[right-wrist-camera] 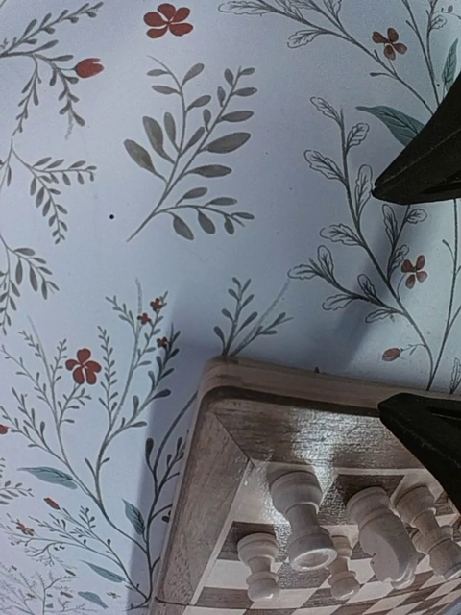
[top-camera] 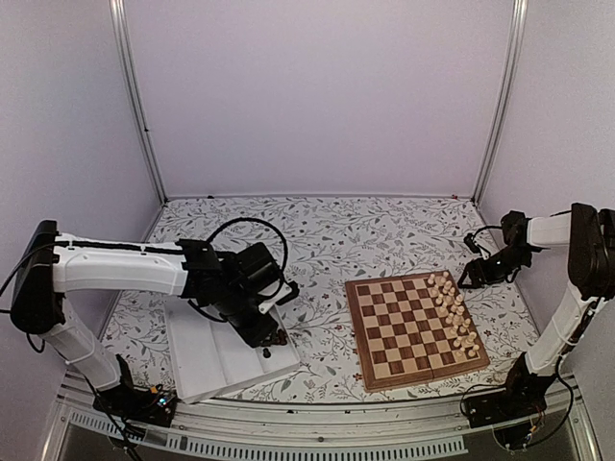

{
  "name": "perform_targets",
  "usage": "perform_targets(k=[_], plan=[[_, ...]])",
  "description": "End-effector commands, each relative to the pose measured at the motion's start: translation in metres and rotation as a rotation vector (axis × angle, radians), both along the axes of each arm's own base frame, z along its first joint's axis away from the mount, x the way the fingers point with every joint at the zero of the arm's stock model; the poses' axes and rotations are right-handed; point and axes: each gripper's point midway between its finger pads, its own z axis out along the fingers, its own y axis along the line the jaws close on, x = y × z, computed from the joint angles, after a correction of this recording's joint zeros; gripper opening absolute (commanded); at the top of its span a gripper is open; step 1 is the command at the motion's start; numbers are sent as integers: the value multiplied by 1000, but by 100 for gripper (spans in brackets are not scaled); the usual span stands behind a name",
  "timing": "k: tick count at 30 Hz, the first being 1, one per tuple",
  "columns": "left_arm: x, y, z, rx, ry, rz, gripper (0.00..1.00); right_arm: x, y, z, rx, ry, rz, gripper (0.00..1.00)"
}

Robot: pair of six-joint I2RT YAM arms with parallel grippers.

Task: Set up the chess pieces on the board
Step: Pick up the chess piece from the storage box.

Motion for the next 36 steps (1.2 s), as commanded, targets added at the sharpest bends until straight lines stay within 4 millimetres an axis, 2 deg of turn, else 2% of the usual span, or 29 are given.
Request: perform_targets(k=[1, 4, 12, 18, 25, 29, 32, 36], plan=[[-14, 6, -21, 65, 65, -37, 43, -1, 0, -5, 4, 14, 10, 71], [-16, 5, -29, 83, 79, -48, 42, -1, 0, -5, 3, 14, 11, 72], [-15, 8, -44, 142, 79, -57, 33, -3, 0, -7, 2, 20, 13, 72], [-22, 3, -50, 141, 112, -84, 27, -4, 0, -10, 2, 29, 14, 72], [-24, 0, -52, 145, 122, -99, 10, -5, 0, -11, 4, 34, 16, 75], [-17, -7, -35, 140, 97, -110, 2, -5, 0, -11, 4, 34, 15, 77], [-9, -13, -11, 134, 59, -119, 0, -4, 0, -11, 2, 32, 16, 77], [14, -35, 18, 113, -34, -148, 0, -3, -1, -10, -5, 26, 18, 77]])
